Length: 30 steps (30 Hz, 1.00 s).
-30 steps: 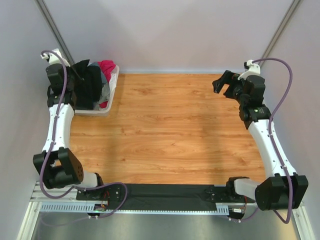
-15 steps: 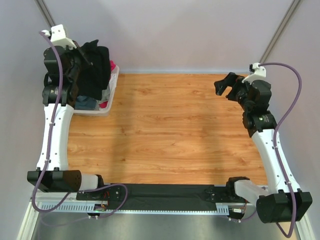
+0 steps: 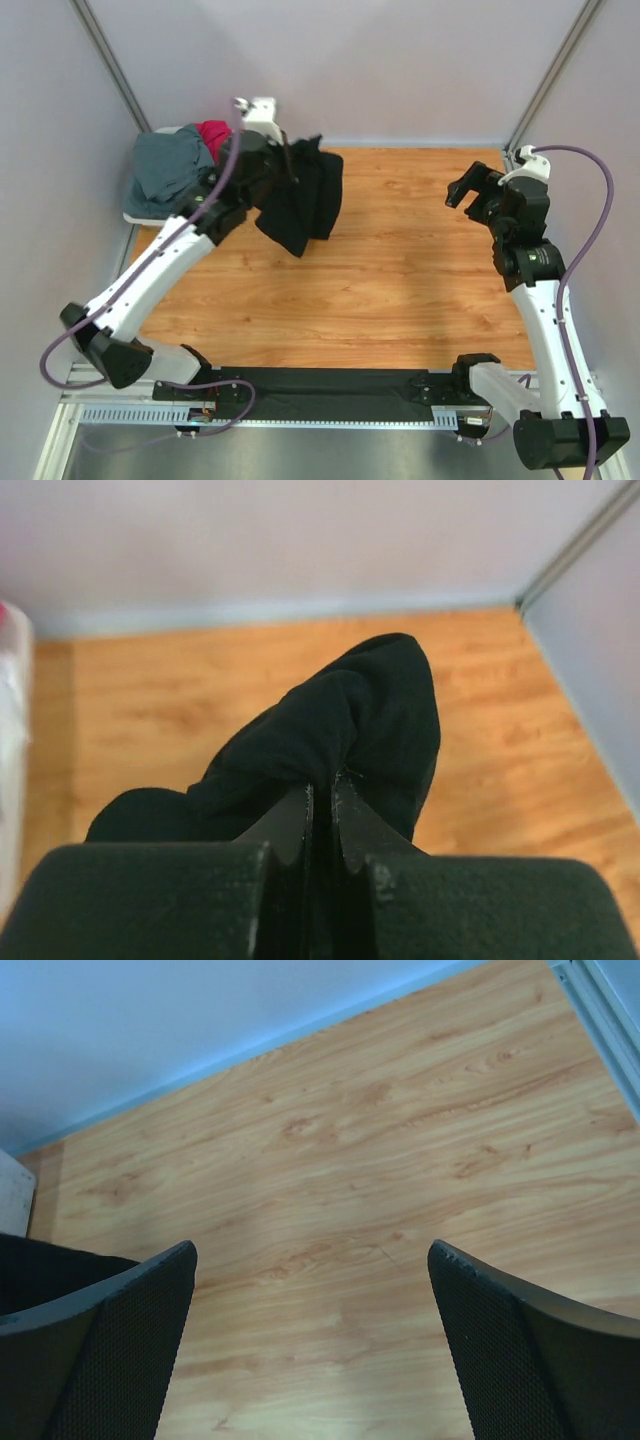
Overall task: Fold and stack the t-shirts
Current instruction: Move the tshirt to the center of the board
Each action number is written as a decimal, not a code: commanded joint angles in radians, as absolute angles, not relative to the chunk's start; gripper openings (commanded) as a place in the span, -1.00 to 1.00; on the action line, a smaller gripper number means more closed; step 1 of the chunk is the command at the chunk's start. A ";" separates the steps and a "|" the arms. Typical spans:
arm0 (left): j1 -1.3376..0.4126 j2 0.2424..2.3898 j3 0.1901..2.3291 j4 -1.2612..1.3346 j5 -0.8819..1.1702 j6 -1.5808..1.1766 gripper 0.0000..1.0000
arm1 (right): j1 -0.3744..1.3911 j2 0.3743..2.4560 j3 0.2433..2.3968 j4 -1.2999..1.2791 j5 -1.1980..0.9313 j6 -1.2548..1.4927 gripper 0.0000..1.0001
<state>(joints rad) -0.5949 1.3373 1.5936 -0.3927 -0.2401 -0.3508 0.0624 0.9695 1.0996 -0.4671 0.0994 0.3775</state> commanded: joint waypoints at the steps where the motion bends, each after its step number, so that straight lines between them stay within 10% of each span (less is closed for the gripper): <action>1: -0.716 1.425 1.494 -0.390 -0.373 -0.463 -1.00 | 0.064 0.908 1.091 -0.510 0.061 0.352 1.00; 3: -0.791 1.484 1.433 -0.379 -0.332 -0.512 -0.91 | 0.064 0.859 1.014 -0.454 -0.107 0.299 1.00; 5: -0.862 1.531 1.390 -0.367 -0.301 -0.528 0.96 | 0.064 0.833 0.956 -0.372 -0.225 0.317 1.00; 23: -0.637 1.215 0.988 -0.428 -0.235 -0.597 0.99 | 0.567 1.241 0.943 -0.321 0.063 0.463 0.81; 30: -0.630 1.212 0.841 -0.281 -0.224 -0.629 0.90 | 0.618 1.408 1.026 -0.301 0.051 0.399 0.20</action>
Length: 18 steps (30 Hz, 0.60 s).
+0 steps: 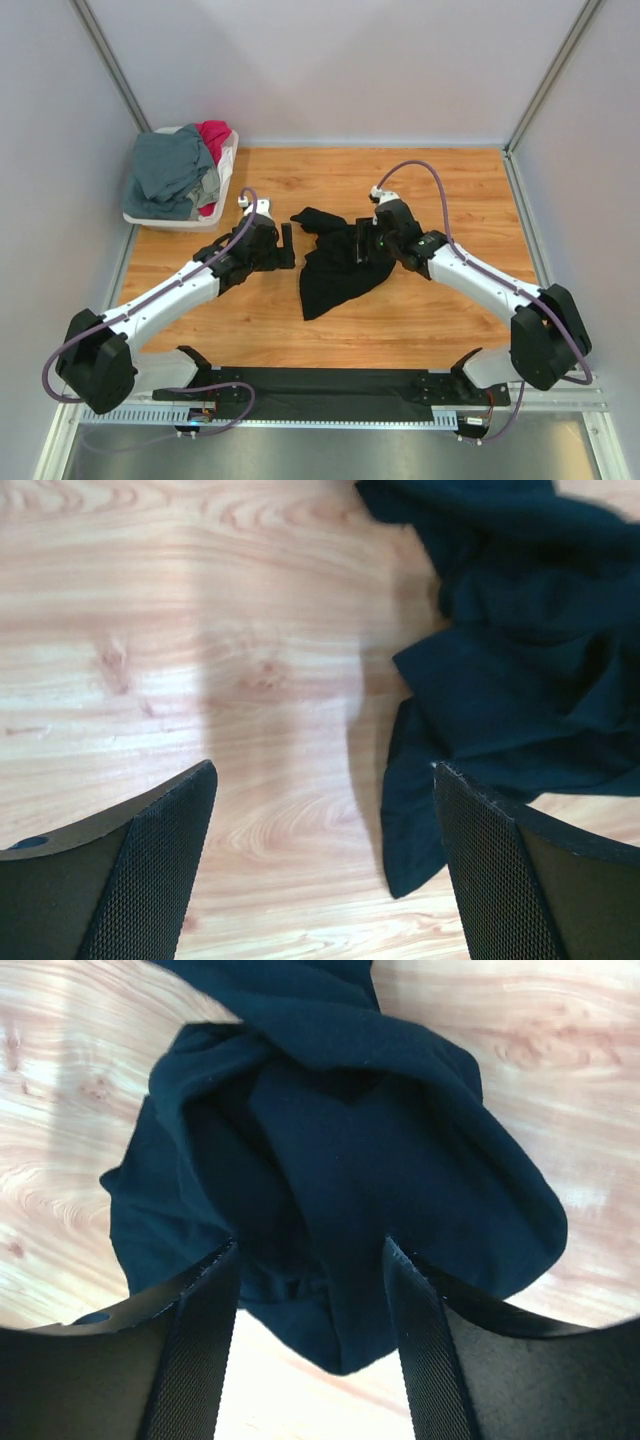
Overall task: Fold and stack the t-shirts
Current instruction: Move the tshirt to the center of the board
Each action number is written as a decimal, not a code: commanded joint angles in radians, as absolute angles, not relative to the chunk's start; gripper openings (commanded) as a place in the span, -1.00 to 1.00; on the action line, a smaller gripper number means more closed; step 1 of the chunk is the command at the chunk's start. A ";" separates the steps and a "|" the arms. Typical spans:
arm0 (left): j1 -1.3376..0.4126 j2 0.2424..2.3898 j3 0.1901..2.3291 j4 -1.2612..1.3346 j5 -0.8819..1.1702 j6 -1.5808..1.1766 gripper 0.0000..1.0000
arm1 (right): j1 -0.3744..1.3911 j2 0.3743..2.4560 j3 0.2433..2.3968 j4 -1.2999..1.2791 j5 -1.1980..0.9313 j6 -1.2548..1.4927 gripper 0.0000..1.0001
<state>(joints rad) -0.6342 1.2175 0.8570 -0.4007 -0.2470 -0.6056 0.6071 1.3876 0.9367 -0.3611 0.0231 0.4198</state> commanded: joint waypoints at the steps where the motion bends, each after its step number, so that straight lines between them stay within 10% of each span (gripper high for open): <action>1: -0.630 1.210 0.816 -0.266 -0.216 -0.626 0.89 | 0.626 1.413 1.040 -0.290 0.052 0.375 0.19; 15: -0.630 1.250 0.727 -0.169 -0.144 -0.647 0.92 | 0.704 1.600 1.242 -0.345 0.127 0.084 0.15; 18: -0.629 1.252 0.723 -0.166 -0.137 -0.641 0.92 | 0.710 1.638 1.258 -0.368 0.185 0.087 -0.26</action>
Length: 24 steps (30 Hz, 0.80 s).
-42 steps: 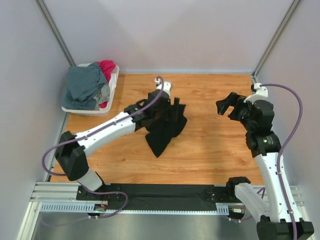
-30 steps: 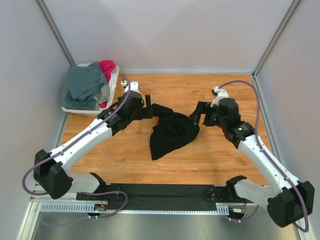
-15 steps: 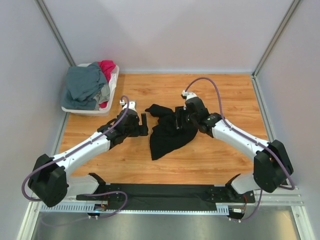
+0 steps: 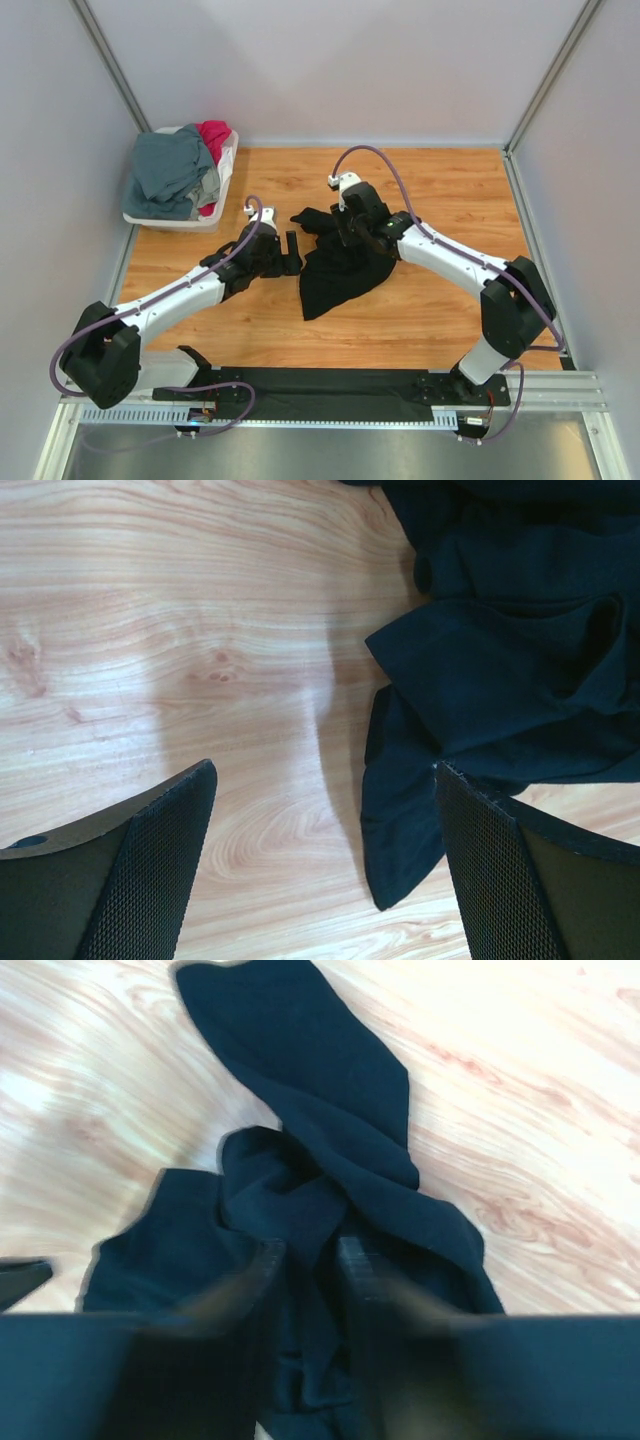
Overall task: Fold and stack the t-shirts
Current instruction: Move the tshirt to the center of the board, then flatten the tshirt out
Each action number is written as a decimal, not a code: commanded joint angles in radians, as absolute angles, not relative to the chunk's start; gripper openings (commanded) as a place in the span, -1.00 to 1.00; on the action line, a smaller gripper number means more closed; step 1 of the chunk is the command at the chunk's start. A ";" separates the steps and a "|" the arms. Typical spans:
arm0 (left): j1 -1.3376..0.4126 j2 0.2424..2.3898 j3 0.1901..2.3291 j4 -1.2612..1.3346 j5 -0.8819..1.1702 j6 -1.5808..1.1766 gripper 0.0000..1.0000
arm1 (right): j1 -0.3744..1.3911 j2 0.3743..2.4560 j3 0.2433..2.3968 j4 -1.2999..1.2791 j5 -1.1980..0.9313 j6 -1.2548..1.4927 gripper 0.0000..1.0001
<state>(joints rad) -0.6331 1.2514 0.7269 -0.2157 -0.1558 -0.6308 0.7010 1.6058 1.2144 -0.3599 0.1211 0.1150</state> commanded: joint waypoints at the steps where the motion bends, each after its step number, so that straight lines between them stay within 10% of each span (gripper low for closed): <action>1: -0.630 1.252 0.723 -0.163 -0.135 -0.638 0.92 | 0.710 1.647 1.264 -0.376 0.216 0.090 -0.51; 2: -0.629 1.252 0.719 -0.160 -0.133 -0.637 0.92 | 0.710 1.655 1.275 -0.389 0.227 0.091 -0.98; 24: -0.644 1.526 0.928 0.061 0.023 -0.460 0.82 | 0.695 1.249 1.307 -0.323 0.362 0.150 -0.99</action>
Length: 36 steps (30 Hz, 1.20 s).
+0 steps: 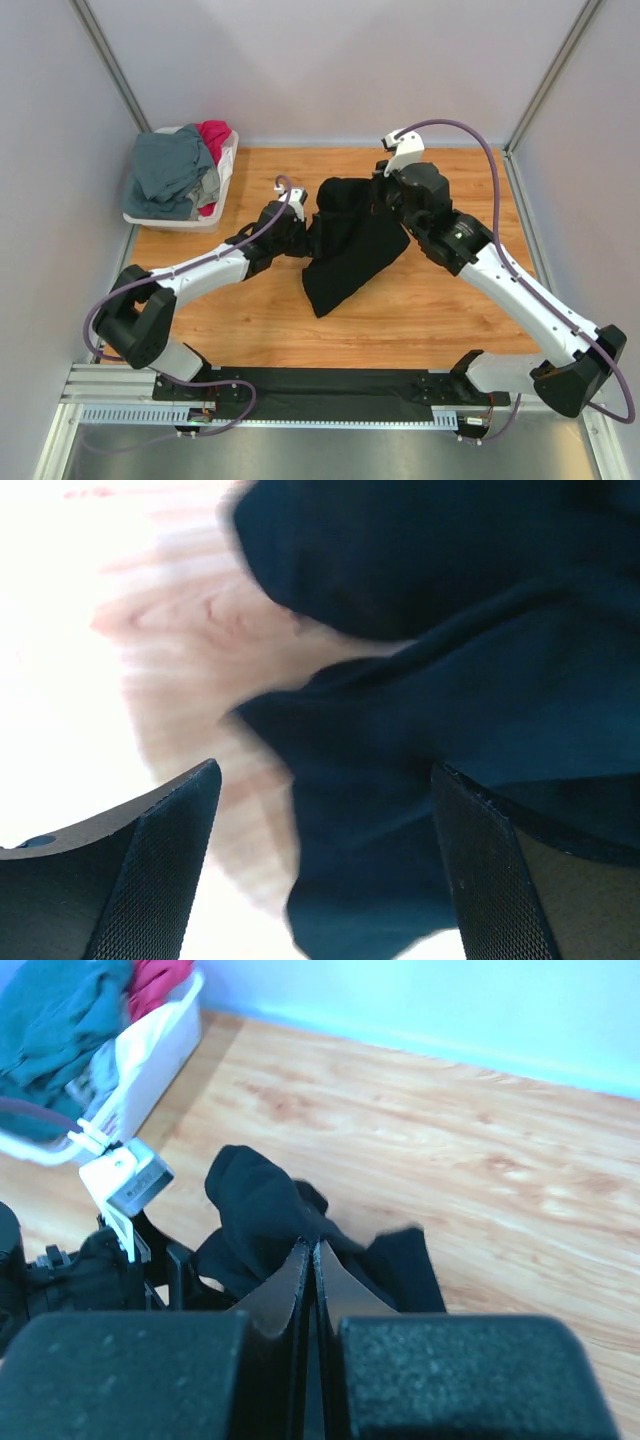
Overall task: Fold and stack the t-shirts
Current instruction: Flatten the tshirt out
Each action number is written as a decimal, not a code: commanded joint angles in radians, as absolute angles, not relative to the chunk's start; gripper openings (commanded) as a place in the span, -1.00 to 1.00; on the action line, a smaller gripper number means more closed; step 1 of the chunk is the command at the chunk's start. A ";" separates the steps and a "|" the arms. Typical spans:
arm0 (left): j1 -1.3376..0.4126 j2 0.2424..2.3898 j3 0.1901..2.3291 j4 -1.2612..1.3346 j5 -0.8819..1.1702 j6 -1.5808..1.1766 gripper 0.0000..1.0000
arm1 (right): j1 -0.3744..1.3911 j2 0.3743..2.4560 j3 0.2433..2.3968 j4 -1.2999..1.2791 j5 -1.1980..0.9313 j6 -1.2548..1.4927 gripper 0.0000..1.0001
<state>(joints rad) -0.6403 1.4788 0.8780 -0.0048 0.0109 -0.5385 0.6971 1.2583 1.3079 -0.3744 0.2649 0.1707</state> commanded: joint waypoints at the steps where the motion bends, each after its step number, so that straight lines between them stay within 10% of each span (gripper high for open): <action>1: -0.644 1.546 0.928 0.077 0.040 -0.442 0.82 | 0.695 1.250 1.310 -0.339 0.402 0.147 -0.99; 30: -0.664 1.919 1.046 0.403 0.325 -0.521 0.41 | 0.663 1.201 1.204 -0.380 0.429 0.201 -0.99; 36: -0.666 1.895 1.081 0.365 0.310 -0.503 -1.00 | 0.634 1.212 1.216 -0.402 0.488 0.236 -0.99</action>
